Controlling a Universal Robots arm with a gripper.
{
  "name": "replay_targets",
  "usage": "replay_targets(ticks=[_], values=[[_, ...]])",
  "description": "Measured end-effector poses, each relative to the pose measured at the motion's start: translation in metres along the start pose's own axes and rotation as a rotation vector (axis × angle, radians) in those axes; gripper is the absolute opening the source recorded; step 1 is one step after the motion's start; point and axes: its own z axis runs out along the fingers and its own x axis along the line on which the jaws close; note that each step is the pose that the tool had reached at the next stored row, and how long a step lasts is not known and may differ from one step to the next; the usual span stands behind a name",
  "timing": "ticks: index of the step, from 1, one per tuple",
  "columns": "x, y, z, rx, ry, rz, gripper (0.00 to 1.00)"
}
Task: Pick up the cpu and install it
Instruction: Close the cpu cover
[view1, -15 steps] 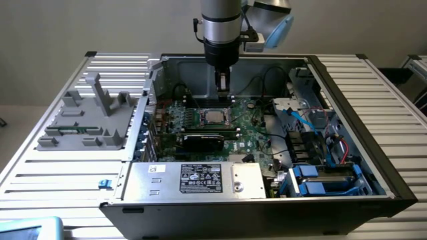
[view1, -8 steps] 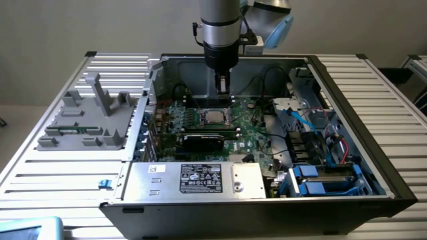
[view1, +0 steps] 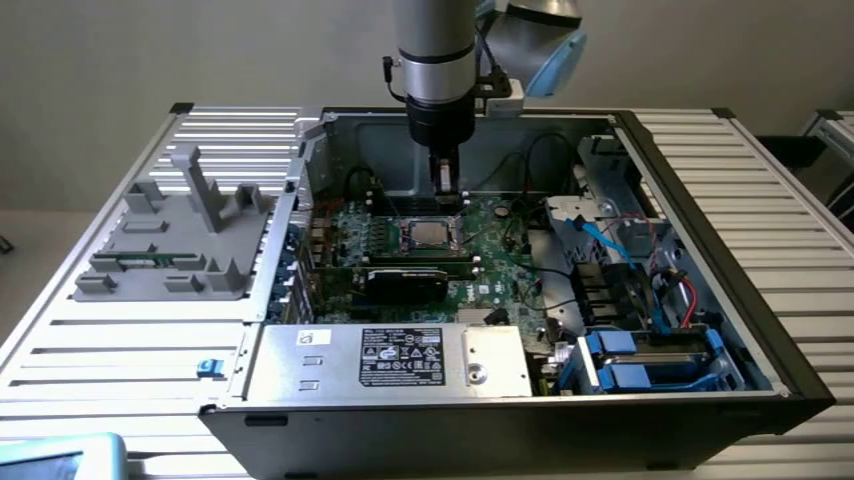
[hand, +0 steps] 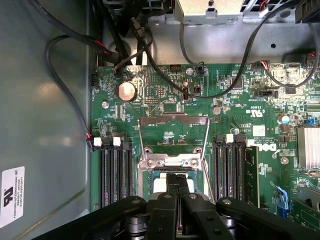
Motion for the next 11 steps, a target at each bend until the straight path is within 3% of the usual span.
replay_targets(ticks=[11], values=[[-0.001, -0.0041, 0.0194, -0.007, 0.0, 0.0, 0.11]])
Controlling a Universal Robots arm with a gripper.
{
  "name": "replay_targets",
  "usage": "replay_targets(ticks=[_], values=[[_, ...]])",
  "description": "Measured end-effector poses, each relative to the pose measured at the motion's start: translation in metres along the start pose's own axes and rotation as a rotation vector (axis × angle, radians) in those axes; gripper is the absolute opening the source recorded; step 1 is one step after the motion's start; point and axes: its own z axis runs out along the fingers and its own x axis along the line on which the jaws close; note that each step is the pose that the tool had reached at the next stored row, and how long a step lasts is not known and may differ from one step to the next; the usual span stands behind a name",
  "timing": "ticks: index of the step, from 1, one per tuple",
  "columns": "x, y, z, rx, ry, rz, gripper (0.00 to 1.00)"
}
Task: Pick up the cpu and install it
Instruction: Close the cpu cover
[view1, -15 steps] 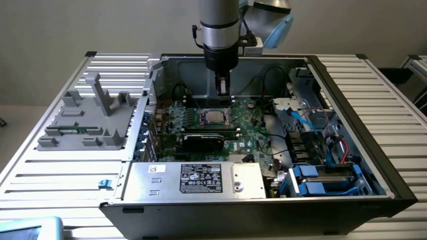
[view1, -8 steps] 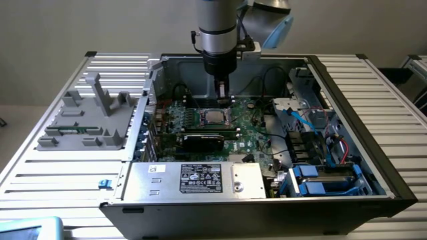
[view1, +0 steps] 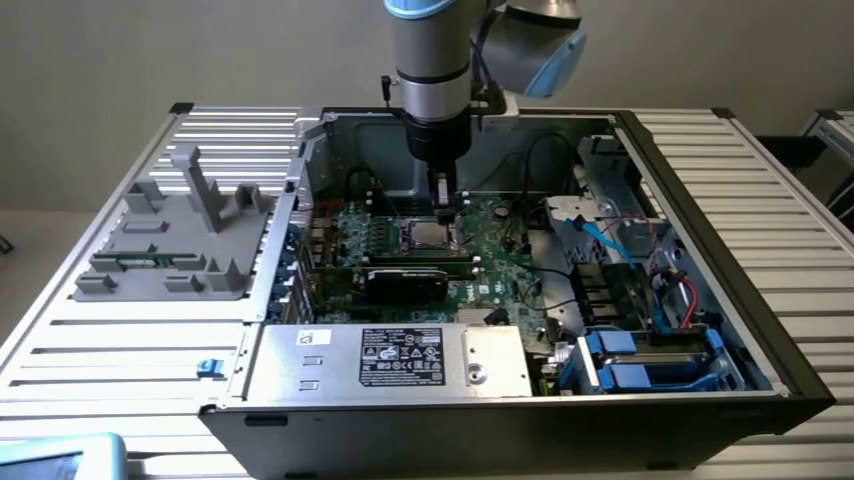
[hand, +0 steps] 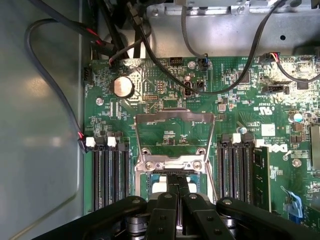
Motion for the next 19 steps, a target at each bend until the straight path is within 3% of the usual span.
replay_targets(ticks=[2, 6, 8, 19], values=[[0.0, -0.0003, 0.0025, -0.006, 0.0001, 0.0, 0.11], [0.0, -0.0007, 0.005, -0.0324, -0.0018, -0.001, 0.11], [0.0, -0.0012, 0.0067, -0.0428, -0.0024, -0.001, 0.11], [-0.001, -0.0098, 0.0167, -0.0862, -0.0025, -0.002, 0.11]])
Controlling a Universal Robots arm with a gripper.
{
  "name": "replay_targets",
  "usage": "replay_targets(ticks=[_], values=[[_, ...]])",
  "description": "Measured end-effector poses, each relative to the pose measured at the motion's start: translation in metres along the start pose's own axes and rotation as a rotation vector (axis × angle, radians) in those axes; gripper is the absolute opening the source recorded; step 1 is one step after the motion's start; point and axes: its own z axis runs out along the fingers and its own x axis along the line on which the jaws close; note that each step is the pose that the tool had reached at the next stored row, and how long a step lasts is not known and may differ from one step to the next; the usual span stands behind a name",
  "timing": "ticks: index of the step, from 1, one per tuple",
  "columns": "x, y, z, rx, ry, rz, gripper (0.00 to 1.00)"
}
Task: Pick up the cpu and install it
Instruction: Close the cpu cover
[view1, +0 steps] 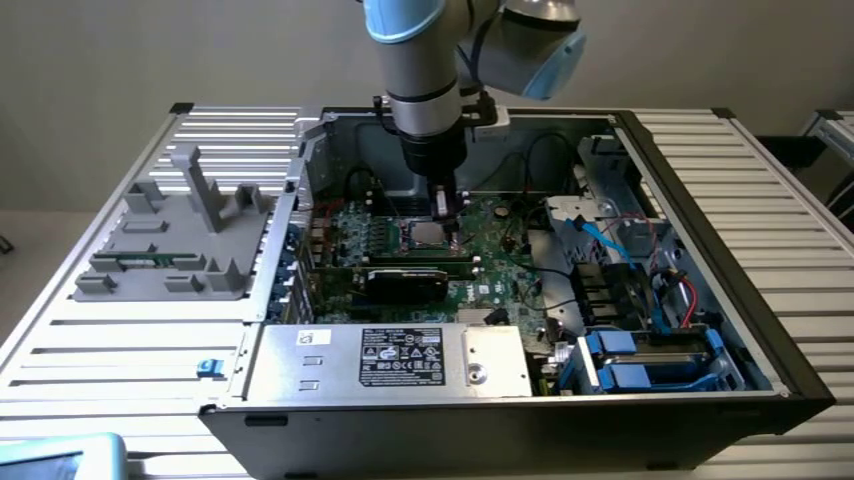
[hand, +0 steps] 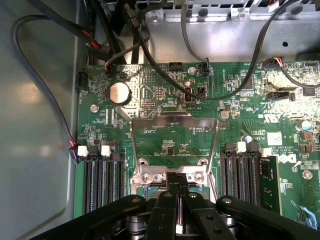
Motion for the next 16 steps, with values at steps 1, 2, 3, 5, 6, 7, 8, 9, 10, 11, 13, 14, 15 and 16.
replay_targets(ticks=[1, 2, 3, 5, 6, 7, 8, 9, 10, 11, 13, 14, 15, 16], values=[[0.0, -0.0005, 0.0004, -0.0028, 0.0, 0.0, 0.11], [0.0, -0.001, 0.0007, -0.0048, 0.0, 0.0, 0.11], [0.0, -0.0017, 0.0009, -0.0063, -0.0001, 0.0, 0.11], [-0.0001, -0.0037, 0.001, -0.0095, 0.0001, 0.0, 0.11], [-0.0001, -0.0044, 0.001, -0.0107, 0.0001, 0.0, 0.11], [-0.0001, -0.0046, 0.0011, -0.0115, 0.0001, 0.0, 0.11], [-0.0001, -0.0046, 0.001, -0.0117, 0.0001, 0.0, 0.11], [-0.0001, -0.0046, 0.001, -0.012, 0.0, 0.0, 0.11], [-0.0001, -0.0046, 0.001, -0.0124, 0.0, 0.0, 0.11], [-0.0001, -0.0046, 0.001, -0.0128, 0.0001, 0.0, 0.11], [-0.0001, -0.0046, 0.001, -0.014, 0.0001, 0.0, 0.11], [-0.0001, -0.0046, 0.001, -0.0148, 0.0002, 0.0, 0.11], [-0.0001, -0.0046, 0.001, -0.0159, 0.0003, 0.0, 0.11], [-0.0001, -0.0046, 0.001, -0.0173, 0.0003, 0.0, 0.11]])
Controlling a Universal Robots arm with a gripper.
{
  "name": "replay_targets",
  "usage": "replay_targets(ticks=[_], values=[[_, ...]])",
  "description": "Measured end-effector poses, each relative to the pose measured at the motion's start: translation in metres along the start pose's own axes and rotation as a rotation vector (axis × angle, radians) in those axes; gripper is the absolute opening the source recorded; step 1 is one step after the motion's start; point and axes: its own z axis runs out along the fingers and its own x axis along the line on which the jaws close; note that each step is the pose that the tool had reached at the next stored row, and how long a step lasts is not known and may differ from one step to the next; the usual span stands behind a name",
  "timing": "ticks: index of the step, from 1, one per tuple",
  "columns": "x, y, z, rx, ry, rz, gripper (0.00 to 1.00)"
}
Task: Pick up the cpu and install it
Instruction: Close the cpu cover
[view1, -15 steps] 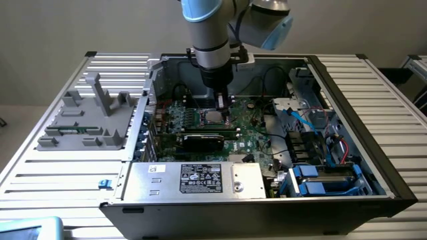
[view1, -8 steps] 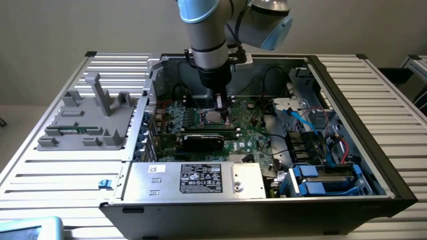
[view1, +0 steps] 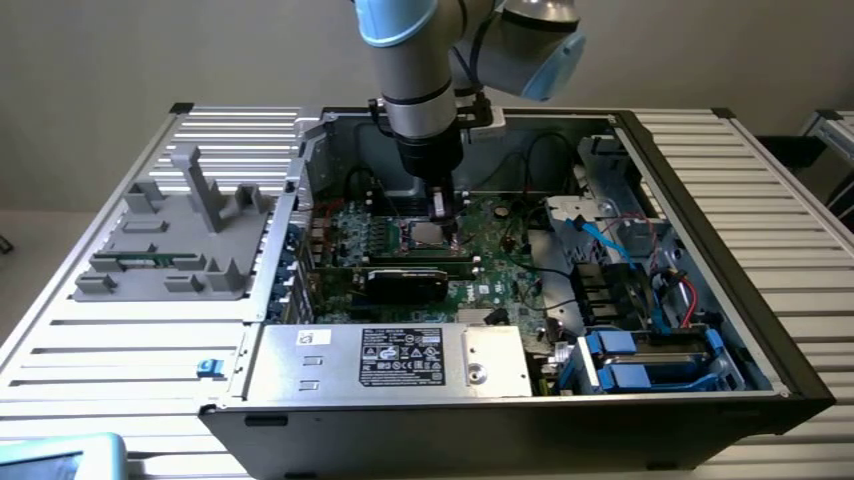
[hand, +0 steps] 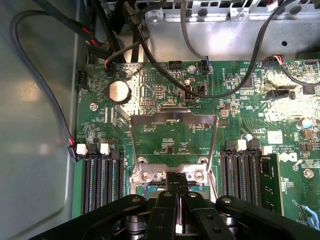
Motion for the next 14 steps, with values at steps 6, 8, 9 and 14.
replay_targets(ticks=[6, 8, 9, 14], values=[[-0.0001, -0.0009, 0.0014, -0.0106, 0.0002, 0.0, 0.11], [-0.0001, -0.0019, 0.0018, -0.0122, 0.0004, 0.0, 0.11], [-0.0001, -0.0026, 0.0018, -0.0126, 0.0004, 0.0, 0.11], [-0.0002, -0.0044, 0.0018, -0.0143, 0.0002, 0.0, 0.11]])
